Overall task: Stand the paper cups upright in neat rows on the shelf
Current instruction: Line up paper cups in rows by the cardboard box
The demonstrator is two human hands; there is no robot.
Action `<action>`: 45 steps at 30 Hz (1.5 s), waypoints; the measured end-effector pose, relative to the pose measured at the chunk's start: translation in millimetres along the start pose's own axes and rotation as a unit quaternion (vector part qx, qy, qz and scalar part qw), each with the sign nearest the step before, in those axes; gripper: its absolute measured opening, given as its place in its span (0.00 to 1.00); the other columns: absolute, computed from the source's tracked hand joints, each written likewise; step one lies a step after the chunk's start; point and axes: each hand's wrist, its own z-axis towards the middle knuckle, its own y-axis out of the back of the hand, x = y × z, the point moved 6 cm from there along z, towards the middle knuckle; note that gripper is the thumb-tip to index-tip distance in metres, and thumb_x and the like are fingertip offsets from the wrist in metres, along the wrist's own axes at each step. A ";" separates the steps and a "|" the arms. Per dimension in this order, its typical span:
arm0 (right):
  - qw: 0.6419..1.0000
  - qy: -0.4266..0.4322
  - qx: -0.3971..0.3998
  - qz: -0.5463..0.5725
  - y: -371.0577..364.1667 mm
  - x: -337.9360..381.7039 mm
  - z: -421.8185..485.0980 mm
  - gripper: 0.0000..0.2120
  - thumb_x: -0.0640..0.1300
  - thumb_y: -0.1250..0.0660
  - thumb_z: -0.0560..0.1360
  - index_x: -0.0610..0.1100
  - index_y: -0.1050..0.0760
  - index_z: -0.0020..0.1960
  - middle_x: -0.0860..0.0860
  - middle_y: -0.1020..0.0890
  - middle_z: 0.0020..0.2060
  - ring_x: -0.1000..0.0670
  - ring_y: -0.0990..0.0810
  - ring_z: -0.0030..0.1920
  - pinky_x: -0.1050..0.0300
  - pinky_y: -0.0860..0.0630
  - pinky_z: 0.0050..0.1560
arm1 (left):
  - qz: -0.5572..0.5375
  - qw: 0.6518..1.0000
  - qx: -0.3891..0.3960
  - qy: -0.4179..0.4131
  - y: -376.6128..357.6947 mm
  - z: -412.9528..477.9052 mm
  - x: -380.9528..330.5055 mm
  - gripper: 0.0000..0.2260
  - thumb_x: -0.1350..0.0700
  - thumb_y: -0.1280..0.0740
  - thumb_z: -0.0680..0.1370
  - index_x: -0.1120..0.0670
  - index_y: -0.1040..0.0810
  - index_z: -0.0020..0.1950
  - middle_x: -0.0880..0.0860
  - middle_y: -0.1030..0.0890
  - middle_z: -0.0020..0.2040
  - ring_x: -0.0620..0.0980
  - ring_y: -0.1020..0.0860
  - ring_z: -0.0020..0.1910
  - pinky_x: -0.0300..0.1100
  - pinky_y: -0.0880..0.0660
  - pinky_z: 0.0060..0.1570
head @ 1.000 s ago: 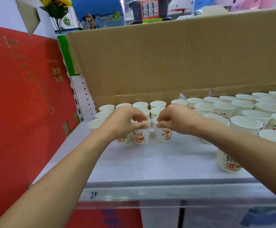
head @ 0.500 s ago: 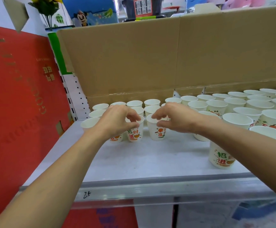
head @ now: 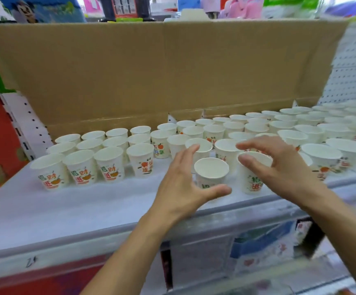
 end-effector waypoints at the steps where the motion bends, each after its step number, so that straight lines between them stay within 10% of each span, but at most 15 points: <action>1: 0.999 0.002 -0.008 -0.038 1.6 -4.6 -4.3 0.14 0.51 0.33 0.74 0.51 0.21 0.58 0.54 0.19 0.55 0.52 0.26 0.58 0.50 0.30 0.60 | -0.002 1.000 -0.010 0.014 -4.7 3.4 0.5 0.47 0.33 0.26 0.62 0.41 0.45 0.74 0.42 0.37 0.73 0.43 0.35 0.69 0.46 0.32 0.67; 8: 0.975 0.025 0.045 -0.215 -15.9 -12.1 -15.5 0.06 0.45 0.32 0.74 0.44 0.20 0.47 0.45 0.18 0.46 0.42 0.26 0.49 0.44 0.26 0.47 | -0.018 0.996 -0.071 0.054 -0.4 6.0 4.0 0.38 0.41 0.23 0.66 0.44 0.37 0.71 0.45 0.27 0.67 0.45 0.29 0.63 0.45 0.27 0.62; 18: 0.968 0.239 0.063 0.050 -97.7 163.2 -6.2 0.07 0.47 0.39 0.77 0.46 0.26 0.42 0.52 0.22 0.41 0.50 0.31 0.45 0.53 0.30 0.41 | 0.052 0.960 -0.235 0.144 175.6 -96.5 102.4 0.36 0.46 0.21 0.64 0.46 0.31 0.68 0.45 0.23 0.62 0.45 0.24 0.57 0.43 0.26 0.57; 25: 0.947 0.287 0.147 0.008 -192.4 253.4 14.1 0.12 0.52 0.39 0.79 0.47 0.20 0.53 0.52 0.22 0.52 0.49 0.31 0.55 0.56 0.33 0.48 | 0.065 0.961 -0.200 0.180 228.2 -108.2 165.5 0.34 0.49 0.20 0.64 0.46 0.30 0.67 0.43 0.22 0.58 0.41 0.24 0.56 0.35 0.29 0.52; 33: 0.969 0.055 0.146 0.192 -206.1 218.0 9.3 0.40 0.54 0.23 0.65 0.52 0.39 0.72 0.56 0.30 0.62 0.55 0.32 0.63 0.54 0.32 0.65 | 0.040 0.971 -0.171 0.162 228.0 -115.2 188.2 0.38 0.49 0.20 0.63 0.40 0.36 0.67 0.41 0.27 0.61 0.41 0.25 0.55 0.33 0.27 0.51; 45: 0.956 -0.060 0.155 0.240 -256.0 222.6 22.6 0.38 0.56 0.26 0.60 0.52 0.38 0.65 0.53 0.24 0.61 0.49 0.26 0.61 0.45 0.25 0.58 | 0.032 0.973 -0.148 0.176 229.0 -109.3 210.2 0.33 0.52 0.22 0.66 0.40 0.37 0.64 0.41 0.25 0.54 0.46 0.22 0.50 0.42 0.24 0.48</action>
